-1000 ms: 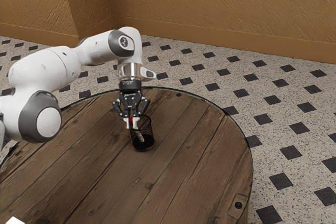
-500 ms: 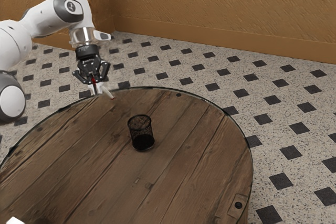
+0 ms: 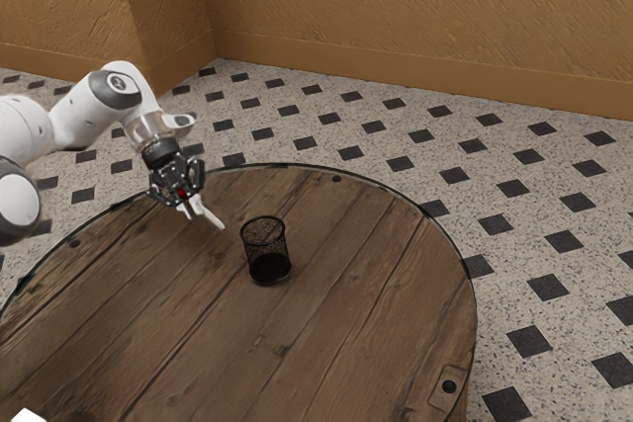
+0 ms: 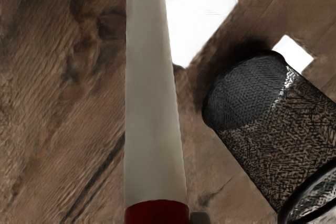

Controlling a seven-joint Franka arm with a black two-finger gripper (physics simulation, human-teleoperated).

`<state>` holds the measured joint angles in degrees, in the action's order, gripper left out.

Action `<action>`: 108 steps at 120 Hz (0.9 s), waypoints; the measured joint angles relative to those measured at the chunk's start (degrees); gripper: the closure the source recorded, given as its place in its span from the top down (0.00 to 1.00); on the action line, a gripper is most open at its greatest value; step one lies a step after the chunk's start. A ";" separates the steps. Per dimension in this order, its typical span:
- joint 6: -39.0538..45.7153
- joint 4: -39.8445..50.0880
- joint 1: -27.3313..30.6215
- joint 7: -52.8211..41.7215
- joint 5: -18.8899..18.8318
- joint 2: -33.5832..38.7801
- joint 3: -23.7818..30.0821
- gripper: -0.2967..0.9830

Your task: Take the marker out of the pen holder and place it to the left of the pen holder.

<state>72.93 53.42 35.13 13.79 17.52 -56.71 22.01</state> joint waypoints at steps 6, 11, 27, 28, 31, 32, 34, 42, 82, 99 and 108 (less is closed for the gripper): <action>0.42 0.63 0.76 -0.53 0.00 0.03 0.34 0.33; 0.75 1.31 1.31 -0.94 -0.01 0.00 0.47 0.40; 1.61 3.31 3.10 -2.07 -1.18 0.02 0.56 0.57; 1.65 3.34 3.14 -2.14 -1.36 0.02 0.56 0.58; 1.98 3.41 3.23 -2.39 -1.91 0.03 0.56 0.60; 2.13 3.42 3.25 -2.50 -2.08 0.03 0.56 0.61; 2.50 3.43 3.28 -2.75 -2.40 0.02 0.56 0.62; 4.54 4.01 3.51 -3.98 -3.54 -0.03 0.57 0.66; 12.83 9.11 8.23 -11.65 -5.86 -0.04 2.46 0.75; 14.26 15.59 8.72 -14.46 -6.06 6.06 2.11 0.76; 16.53 27.53 0.17 -15.54 -6.04 24.49 -0.40 0.76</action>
<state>89.46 80.95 35.30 -1.75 11.49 -32.21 21.61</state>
